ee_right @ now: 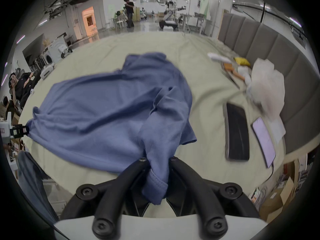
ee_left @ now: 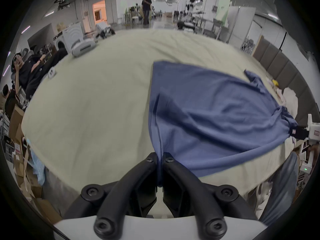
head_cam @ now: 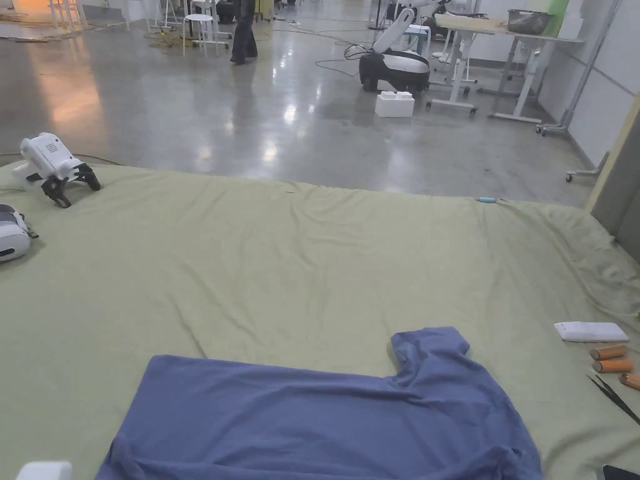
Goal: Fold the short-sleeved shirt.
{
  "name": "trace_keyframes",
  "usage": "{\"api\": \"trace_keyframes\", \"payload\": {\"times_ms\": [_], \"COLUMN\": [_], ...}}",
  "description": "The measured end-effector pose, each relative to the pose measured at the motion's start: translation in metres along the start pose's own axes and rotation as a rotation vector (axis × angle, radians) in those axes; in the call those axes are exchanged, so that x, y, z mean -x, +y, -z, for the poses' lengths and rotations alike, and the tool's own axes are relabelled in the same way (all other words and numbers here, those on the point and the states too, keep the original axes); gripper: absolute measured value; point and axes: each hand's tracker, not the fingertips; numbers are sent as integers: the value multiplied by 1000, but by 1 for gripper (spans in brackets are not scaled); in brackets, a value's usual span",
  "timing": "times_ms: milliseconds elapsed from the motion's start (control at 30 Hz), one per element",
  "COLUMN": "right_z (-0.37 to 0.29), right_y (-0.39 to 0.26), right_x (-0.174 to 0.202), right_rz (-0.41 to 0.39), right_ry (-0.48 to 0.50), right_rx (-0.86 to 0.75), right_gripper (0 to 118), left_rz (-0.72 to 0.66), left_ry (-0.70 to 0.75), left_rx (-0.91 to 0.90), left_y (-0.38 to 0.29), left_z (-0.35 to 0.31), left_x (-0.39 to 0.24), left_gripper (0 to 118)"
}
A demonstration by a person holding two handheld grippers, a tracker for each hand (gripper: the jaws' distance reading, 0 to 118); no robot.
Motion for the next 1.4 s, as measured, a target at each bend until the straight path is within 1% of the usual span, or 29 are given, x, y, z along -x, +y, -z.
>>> {"api": "trace_keyframes", "payload": {"times_ms": [100, 200, 267, 300, 333, 367, 400, 433, 467, 500, 633, 700, 733, 767, 867, 967, 1000, 1067, 1167, 1200, 1300, 1400], "right_z": [15, 23, 23, 22, 19, 13, 8, -2, -11, -20, -55, -69, -75, -81, -94, -101, -103, -103, -105, -103, -99, -92], "right_y": [-21, -26, -22, -21, -20, -16, -12, -7, -1, 6, 38, 54, 60, 65, 75, 80, 80, 82, 81, 82, 83, 84], "right_x": [0, 3, 7, 8, 10, 12, 13, 15, 16, 19, 38, 50, 57, 64, 85, 104, 109, 119, 132, 133, 135, 132], "right_rz": [35, 42, 38, 35, 16, -9, -18, -17, -19, -27, -43, -37, -20, -2, 17, 26, 35, 28, 24, 36, 56, 53], "right_ry": [-7, -21, -24, -38, -62, -98, -114, -118, -121, -119, -118, -128, -118, -102, -71, -53, -50, -39, -64, -71, -56, -43], "right_rx": [25, 10, 15, 8, 2, -6, -29, -79, -139, -202, -484, -601, -668, -740, -875, -929, -943, -968, -987, -991, -985, -971], "right_gripper": [9, 10, 13, 23, 36, 53, 72, 78, 79, 79, 79, 77, 74, 68, 31, 16, 8, 4, 0, 0, 0, 0], "left_rz": [-3, 4, 6, 4, 0, 1, 4, 9, 11, 12, 41, 54, 66, 71, 78, 82, 77, 74, 72, 63, 34, 20], "left_ry": [18, 34, 41, 42, 44, 41, 47, 28, 15, 12, 13, 30, 36, 51, 87, 110, 122, 135, 147, 152, 143, 143], "left_rx": [16, 10, 8, 3, -7, -33, -54, -100, -140, -181, -404, -515, -573, -633, -767, -882, -912, -971, -988, -991, -981, -894], "left_y": [-18, -17, -14, -12, -8, -6, -3, 1, 6, 12, 39, 50, 56, 59, 65, 62, 60, 53, 47, 46, 46, 58], "left_z": [18, 22, 22, 21, 17, 11, 6, -1, -9, -17, -48, -62, -69, -76, -95, -110, -113, -120, -125, -125, -120, -97], "left_x": [-1, -5, -7, -7, -8, -10, -10, -11, -13, -16, -34, -46, -54, -61, -82, -98, -101, -108, -113, -113, -105, -87], "left_gripper": [1, 1, 2, 7, 14, 21, 35, 45, 53, 56, 56, 54, 52, 48, 32, 26, 16, 0, 0, 0, 0, 0]}}
